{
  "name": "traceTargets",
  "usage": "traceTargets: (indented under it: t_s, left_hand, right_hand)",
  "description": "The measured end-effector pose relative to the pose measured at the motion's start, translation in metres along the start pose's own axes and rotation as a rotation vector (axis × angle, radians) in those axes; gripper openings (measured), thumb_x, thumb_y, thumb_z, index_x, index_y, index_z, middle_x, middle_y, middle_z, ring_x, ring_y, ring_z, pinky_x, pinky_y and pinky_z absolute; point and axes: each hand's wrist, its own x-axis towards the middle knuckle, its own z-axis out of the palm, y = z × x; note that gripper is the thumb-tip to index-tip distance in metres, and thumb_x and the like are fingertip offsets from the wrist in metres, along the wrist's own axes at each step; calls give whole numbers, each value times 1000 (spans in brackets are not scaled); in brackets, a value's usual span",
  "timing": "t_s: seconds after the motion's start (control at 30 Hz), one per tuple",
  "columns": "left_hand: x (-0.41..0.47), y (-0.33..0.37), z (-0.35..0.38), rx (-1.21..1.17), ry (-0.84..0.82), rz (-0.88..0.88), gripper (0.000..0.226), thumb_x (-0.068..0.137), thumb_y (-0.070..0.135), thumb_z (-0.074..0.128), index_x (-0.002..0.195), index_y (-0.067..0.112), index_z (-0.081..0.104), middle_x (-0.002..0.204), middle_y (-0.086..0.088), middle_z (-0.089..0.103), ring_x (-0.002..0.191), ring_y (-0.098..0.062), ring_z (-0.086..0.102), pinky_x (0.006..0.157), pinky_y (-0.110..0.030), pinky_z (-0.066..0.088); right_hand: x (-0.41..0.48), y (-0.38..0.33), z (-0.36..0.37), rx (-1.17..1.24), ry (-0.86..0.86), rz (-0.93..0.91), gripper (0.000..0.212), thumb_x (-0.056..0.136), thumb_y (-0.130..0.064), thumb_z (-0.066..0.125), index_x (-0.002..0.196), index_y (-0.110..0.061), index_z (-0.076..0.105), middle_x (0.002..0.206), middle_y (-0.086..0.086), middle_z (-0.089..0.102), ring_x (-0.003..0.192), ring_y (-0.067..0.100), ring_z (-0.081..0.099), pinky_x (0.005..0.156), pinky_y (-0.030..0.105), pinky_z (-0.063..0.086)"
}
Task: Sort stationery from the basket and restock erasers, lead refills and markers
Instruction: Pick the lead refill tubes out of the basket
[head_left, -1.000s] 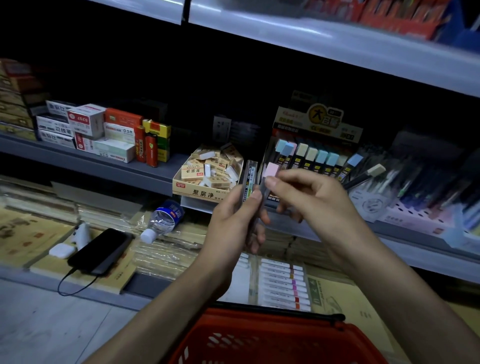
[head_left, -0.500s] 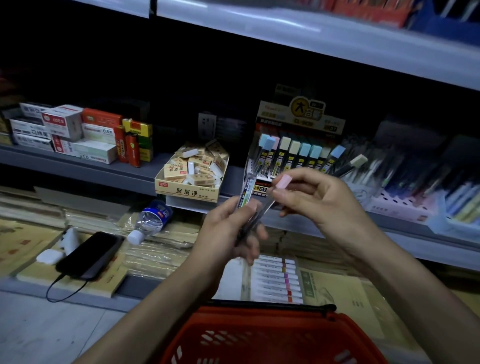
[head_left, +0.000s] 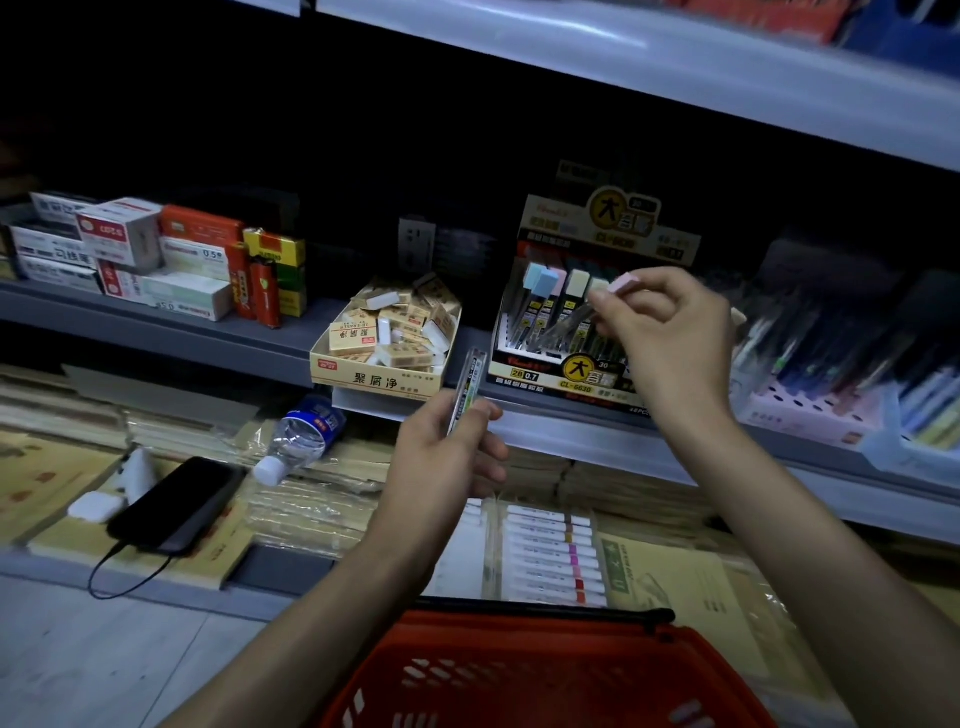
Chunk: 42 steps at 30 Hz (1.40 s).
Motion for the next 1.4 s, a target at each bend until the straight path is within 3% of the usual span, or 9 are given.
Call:
traceTargets:
  t_s: [0.13, 0.3, 0.47, 0.67, 0.8, 0.93, 1.07, 1.2, 1.4]
  left_hand:
    - [0, 2, -3, 40, 19, 71, 20, 105, 31, 53, 105, 15, 65, 69, -9, 53, 47, -12, 46, 43, -24, 38]
    - [-2, 3, -1, 137, -17, 165, 24, 104, 38, 53, 98, 19, 65, 54, 16, 42, 47, -2, 38, 48, -20, 29]
    - [-2, 4, 0, 74, -17, 77, 37, 108, 43, 37, 100, 30, 72, 72, -6, 34, 47, -7, 28, 48, -24, 23]
    - [-3, 8, 1, -61, -97, 13, 32, 107, 26, 38, 105, 13, 67, 66, -3, 41, 40, -6, 24, 39, -19, 20]
    - [-5, 7, 3, -150, -217, -19, 32, 107, 29, 39, 102, 8, 63, 63, -3, 45, 39, -9, 19, 41, -16, 16]
    - [-10, 4, 11, -93, -269, -27, 37, 105, 31, 42, 98, 5, 67, 65, -3, 46, 38, -10, 22, 43, -17, 20]
    - [-12, -1, 18, -54, -213, -58, 30, 100, 35, 57, 92, 11, 74, 69, -6, 54, 45, -12, 34, 47, -17, 24]
    - [-4, 1, 16, -96, -166, 54, 23, 87, 15, 73, 100, -3, 66, 67, -9, 62, 41, -16, 44, 44, -23, 34]
    - [9, -2, 19, -80, -114, 95, 35, 79, 19, 78, 99, -8, 67, 58, -1, 54, 54, -13, 48, 56, -26, 39]
  right_hand:
    - [3, 3, 4, -82, 29, -20, 16, 89, -26, 79, 98, -17, 70, 80, -5, 76, 74, 5, 73, 77, 29, 61]
    - [6, -6, 13, -310, -19, -196, 17, 92, -32, 75, 103, -20, 71, 85, -5, 73, 81, 6, 71, 78, 33, 61]
    - [8, -4, 27, -501, -85, -234, 20, 90, -35, 76, 95, -15, 74, 75, -2, 70, 73, 15, 66, 70, 39, 56]
    - [-7, -11, 8, -515, -11, -139, 37, 94, -39, 71, 121, -14, 69, 71, -15, 62, 74, 7, 63, 76, 28, 52]
    - [-36, -20, -10, -228, -228, -103, 15, 99, -34, 65, 102, -23, 74, 78, -7, 70, 72, 10, 67, 67, 35, 58]
    - [-50, -26, -20, 58, -527, 90, 15, 91, -24, 74, 105, -17, 75, 83, 2, 74, 64, 6, 67, 57, 24, 54]
    - [-49, -11, -33, 144, -543, 170, 17, 86, -11, 79, 101, -11, 72, 78, 1, 72, 65, 12, 69, 63, 23, 56]
    - [-41, 5, -52, 329, -432, 320, 18, 84, -8, 78, 98, -3, 70, 83, 15, 76, 78, 27, 74, 73, 26, 59]
    - [-50, 16, -53, -217, -720, 27, 15, 90, -25, 75, 102, -33, 72, 87, -11, 72, 84, 7, 70, 74, 31, 57]
